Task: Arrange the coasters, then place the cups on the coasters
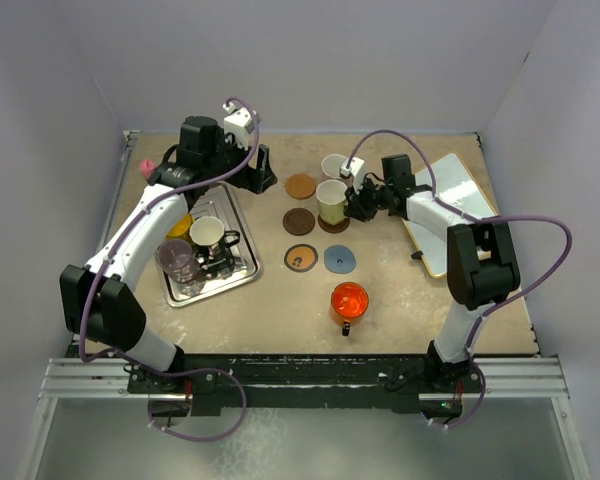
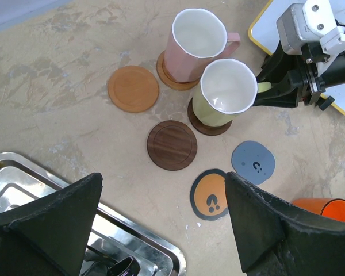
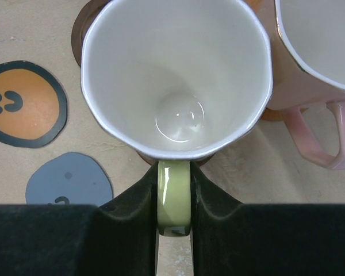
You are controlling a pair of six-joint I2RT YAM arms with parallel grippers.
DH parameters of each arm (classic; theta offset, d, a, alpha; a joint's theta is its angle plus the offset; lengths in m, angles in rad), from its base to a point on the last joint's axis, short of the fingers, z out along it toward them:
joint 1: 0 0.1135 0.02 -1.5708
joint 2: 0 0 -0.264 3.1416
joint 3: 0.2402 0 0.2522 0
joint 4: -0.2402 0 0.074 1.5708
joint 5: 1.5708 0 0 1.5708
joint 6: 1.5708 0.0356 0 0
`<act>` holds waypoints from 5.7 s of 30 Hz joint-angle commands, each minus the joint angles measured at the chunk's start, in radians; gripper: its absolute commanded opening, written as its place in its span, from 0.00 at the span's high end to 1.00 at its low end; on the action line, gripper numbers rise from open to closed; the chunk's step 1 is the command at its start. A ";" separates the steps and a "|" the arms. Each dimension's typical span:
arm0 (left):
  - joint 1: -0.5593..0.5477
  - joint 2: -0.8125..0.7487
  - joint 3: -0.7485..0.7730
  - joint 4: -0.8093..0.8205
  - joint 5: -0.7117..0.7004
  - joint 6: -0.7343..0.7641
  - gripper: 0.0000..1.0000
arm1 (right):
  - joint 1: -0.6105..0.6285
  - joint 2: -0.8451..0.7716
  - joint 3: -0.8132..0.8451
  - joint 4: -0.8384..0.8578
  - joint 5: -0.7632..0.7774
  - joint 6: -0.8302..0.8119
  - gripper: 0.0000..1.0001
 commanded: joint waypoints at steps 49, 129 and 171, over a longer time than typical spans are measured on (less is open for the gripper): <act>0.124 -0.208 -0.185 -0.122 -0.238 0.303 0.17 | -0.001 -0.635 -0.019 -0.571 0.352 0.021 0.48; 0.142 -0.026 -0.004 -0.325 -0.022 0.253 0.97 | 0.190 -0.633 -0.108 -0.232 0.122 0.121 0.31; -0.147 0.163 0.200 -0.295 0.060 0.040 0.97 | 0.460 -0.322 0.071 -0.188 0.376 0.098 0.49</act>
